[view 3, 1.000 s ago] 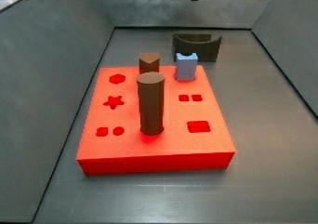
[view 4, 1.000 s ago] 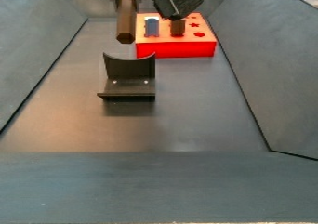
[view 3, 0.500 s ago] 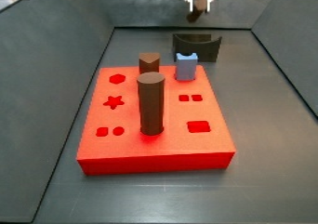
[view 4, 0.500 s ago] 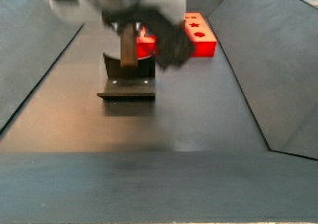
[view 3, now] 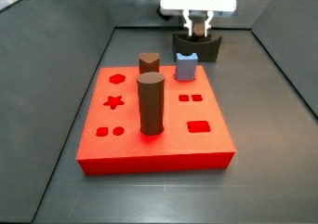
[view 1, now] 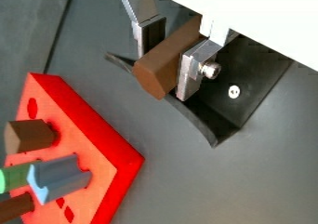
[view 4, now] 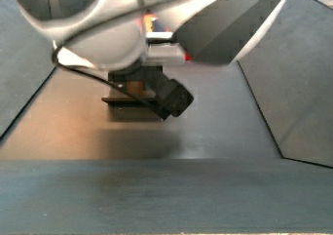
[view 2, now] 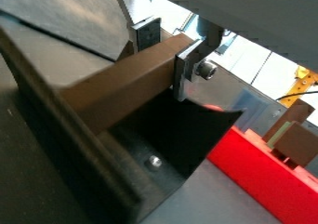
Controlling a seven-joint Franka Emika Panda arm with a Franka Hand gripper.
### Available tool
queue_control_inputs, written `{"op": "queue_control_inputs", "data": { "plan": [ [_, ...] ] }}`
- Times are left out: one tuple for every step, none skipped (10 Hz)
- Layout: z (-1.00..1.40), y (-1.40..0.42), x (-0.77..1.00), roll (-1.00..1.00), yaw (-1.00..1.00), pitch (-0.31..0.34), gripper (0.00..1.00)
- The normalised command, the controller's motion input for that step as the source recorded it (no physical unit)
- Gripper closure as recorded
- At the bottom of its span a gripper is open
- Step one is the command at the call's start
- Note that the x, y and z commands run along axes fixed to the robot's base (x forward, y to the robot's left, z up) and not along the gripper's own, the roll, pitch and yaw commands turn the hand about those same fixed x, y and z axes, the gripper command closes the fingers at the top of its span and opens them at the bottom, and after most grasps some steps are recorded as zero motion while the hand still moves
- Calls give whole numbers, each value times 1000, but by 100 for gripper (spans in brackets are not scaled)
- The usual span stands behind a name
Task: Pick up the hexagon object. Move up. Place the hexagon object on the fixture. Regrasp the hexagon object. Move to above the board. Insert the hexagon object.
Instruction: Place the hexagon object on the fixture, then regrasp the hexagon object.
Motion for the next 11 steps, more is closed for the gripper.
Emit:
{"op": "queue_control_inputs", "data": {
  "plan": [
    [-354, 117, 89, -92, -138, -22, 100],
    [-325, 131, 77, -83, -133, -26, 100],
    [-325, 131, 77, -83, -133, -26, 100],
    [-312, 151, 71, -78, -125, -34, 100],
    [-305, 153, 73, -78, -117, -36, 100],
    [0, 0, 0, 0, 0, 0, 0],
    [1000, 0, 0, 11, -21, -2, 0],
    [1000, 4, -5, 17, -15, 2, 0],
    [1000, 7, -20, 22, -5, 1, 0],
    [1000, 7, -34, 26, 5, -3, 0],
    [1000, 7, -46, 25, 10, -3, 0]
  ]
}}
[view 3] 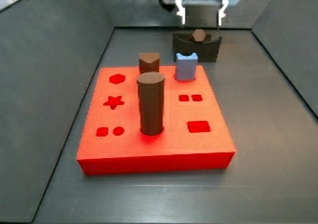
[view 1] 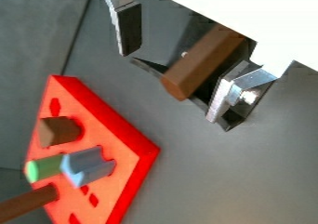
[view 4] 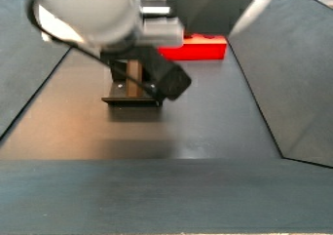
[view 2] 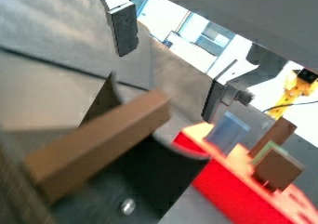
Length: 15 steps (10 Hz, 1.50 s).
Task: Pick up the hexagon object. Move up. Place the hexagon object on the fixture. Regrasp the hexagon object. Move to above the board. Insert the hexagon object.
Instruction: Regrasp the hexagon object.
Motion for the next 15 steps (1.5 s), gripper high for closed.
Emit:
{"op": "queue_control_inputs", "data": {
  "plan": [
    [840, 8, -48, 20, 15, 0, 0],
    [651, 8, -46, 19, 17, 1, 0],
    [525, 6, -44, 17, 16, 3, 0],
    [268, 8, -42, 14, 18, 7, 0],
    [794, -778, -126, 1000, 28, 61, 0],
    [718, -734, -111, 1000, 28, 59, 0],
    [581, -608, -108, 1000, 27, 50, 0],
    [380, -449, -105, 1000, 26, 44, 0],
    [108, -223, -62, 1000, 25, 40, 0],
    [47, -88, -22, 1000, 25, 42, 0],
    [38, -43, 1, 1000, 25, 46, 0],
    [23, -42, -3, 1000, 25, 44, 0],
    [13, -37, -15, 1000, 25, 39, 0],
    [12, -29, -21, 1000, 26, 36, 0],
    [5, -29, -20, 1000, 27, 30, 0]
  ]
}}
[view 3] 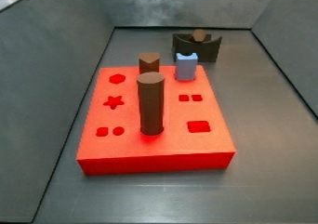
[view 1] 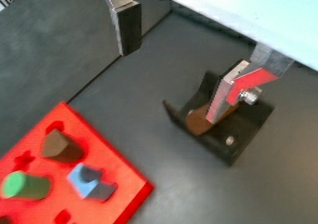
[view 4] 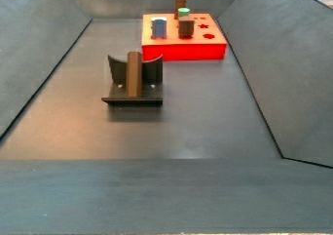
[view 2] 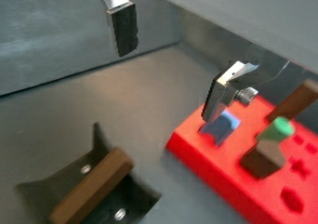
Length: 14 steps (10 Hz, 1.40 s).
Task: Pick up the hexagon object. Move up. Place the hexagon object on the fixture. Regrasp the hexagon object. Move to above the board. Insert the hexagon object.
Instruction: Regrasp the hexagon object.
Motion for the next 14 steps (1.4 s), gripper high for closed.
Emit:
{"op": "queue_control_inputs", "data": {
  "plan": [
    [-3, -26, -16, 1000, 27, 25, 0],
    [-5, -23, -11, 1000, 28, 21, 0],
    [-4, -22, -10, 1000, 29, 19, 0],
    [-1, -21, -12, 1000, 31, 20, 0],
    [9, -19, -5, 1000, 33, 24, 0],
    [9, -19, 4, 1000, 34, 28, 0],
    [-2, -22, 14, 1000, 36, 33, 0],
    [-12, -22, 28, 1000, 38, 39, 0],
    [-16, -25, 47, 1000, 41, 47, 0],
    [-18, -27, 61, 1000, 46, 61, 0],
    [-20, -30, 78, 1000, 53, 78, 0],
    [-24, -30, 87, 1000, 57, 89, 0],
    [-22, -36, 104, 1000, 69, 114, 0],
    [-18, -39, 111, 1000, 77, 129, 0]
  ]
}}
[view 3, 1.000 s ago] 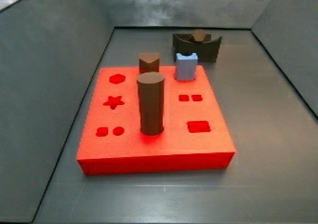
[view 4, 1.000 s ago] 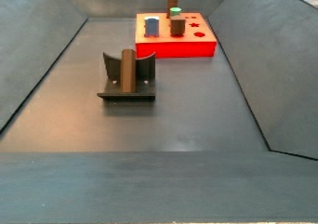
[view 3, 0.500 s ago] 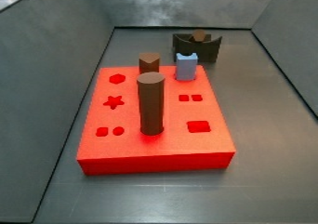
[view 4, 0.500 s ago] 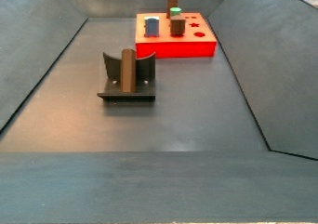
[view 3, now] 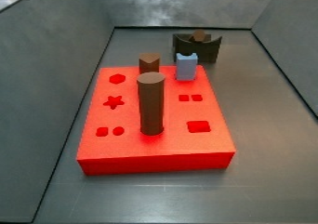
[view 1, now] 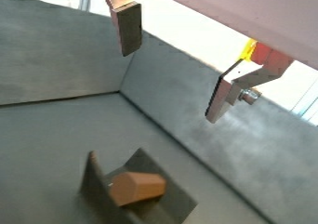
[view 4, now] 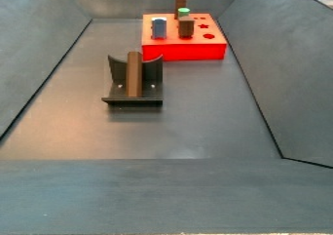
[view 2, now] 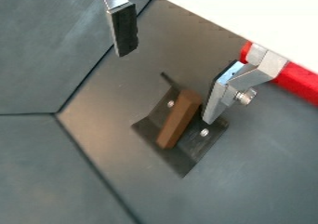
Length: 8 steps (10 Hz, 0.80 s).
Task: Pick up the hexagon object. Move up. Place the hexagon object on the fixture. Regrasp the hexagon object. Move to above the board. Insert the hexagon object.
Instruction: Regrasp the hexagon object.
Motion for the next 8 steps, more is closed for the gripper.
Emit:
{"op": "queue_control_inputs", "data": {
  "plan": [
    [-23, -43, 118, 1000, 100, 160, 0],
    [-27, -44, 126, 1000, 123, 185, 0],
    [-25, -48, 137, 1000, 172, 219, 0],
    [-27, -48, 147, 916, 192, 219, 0],
    [-28, -53, 176, 623, 225, 177, 0],
    [-26, -55, 189, 505, 235, 161, 0],
    [-20, -46, 213, 296, 242, 123, 0],
    [-15, -38, 217, 235, 241, 97, 0]
  ]
}}
